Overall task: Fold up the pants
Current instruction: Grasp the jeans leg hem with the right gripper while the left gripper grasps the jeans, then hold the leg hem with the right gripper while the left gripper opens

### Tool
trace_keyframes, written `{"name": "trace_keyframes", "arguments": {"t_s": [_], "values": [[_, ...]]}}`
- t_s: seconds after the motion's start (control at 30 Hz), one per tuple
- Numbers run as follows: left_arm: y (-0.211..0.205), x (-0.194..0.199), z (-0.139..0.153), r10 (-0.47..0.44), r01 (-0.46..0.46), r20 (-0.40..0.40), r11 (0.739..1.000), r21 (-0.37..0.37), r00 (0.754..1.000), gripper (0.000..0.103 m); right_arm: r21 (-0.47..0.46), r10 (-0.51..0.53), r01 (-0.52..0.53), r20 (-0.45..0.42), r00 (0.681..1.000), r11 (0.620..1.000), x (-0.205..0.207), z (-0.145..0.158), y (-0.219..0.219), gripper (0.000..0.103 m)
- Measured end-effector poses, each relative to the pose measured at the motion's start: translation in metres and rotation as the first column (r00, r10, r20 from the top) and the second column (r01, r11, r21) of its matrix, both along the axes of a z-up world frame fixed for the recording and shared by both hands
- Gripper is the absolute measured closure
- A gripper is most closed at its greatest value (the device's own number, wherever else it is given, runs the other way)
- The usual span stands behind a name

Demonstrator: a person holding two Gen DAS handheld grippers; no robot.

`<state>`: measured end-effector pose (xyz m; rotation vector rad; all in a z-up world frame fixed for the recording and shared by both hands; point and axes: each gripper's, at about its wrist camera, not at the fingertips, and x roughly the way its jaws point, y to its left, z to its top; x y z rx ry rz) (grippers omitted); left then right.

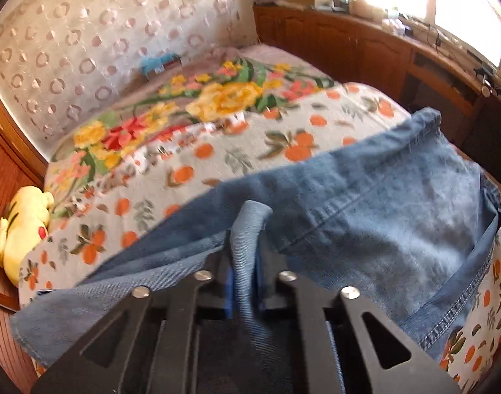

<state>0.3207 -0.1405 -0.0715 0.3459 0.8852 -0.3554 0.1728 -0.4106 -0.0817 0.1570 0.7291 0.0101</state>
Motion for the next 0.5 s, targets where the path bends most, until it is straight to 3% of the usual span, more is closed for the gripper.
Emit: {"name": "trace_keyframes", "arguments": {"t_s": [0.1,0.23,0.3,0.43,0.5], "values": [[0.014,-0.003,0.031,0.028,-0.024,0.059,0.998,-0.061,0.998,0.096,-0.020,0.009,-0.009,-0.001,1.000,1.000,0.001,0.001,0.002,0.087],[0.019,0.010,0.061,0.062,-0.056,0.134,0.997,-0.047,0.989,0.096,-0.055,0.025,-0.025,-0.004,1.000,0.998,0.001,0.001,0.007,0.087],[0.018,0.024,0.058,0.068,-0.063,0.112,0.997,-0.047,0.991,0.096,-0.060,0.029,-0.029,-0.006,1.000,0.998,0.002,0.001,0.007,0.087],[0.004,0.043,0.023,0.052,-0.052,0.014,0.999,0.004,0.999,0.095,-0.053,0.030,-0.030,-0.008,1.000,0.998,0.003,0.000,0.004,0.087],[-0.001,0.041,0.010,0.039,-0.038,-0.014,0.999,0.018,0.999,0.089,-0.056,0.029,-0.030,-0.008,1.000,0.998,0.003,0.000,0.004,0.088]]}}
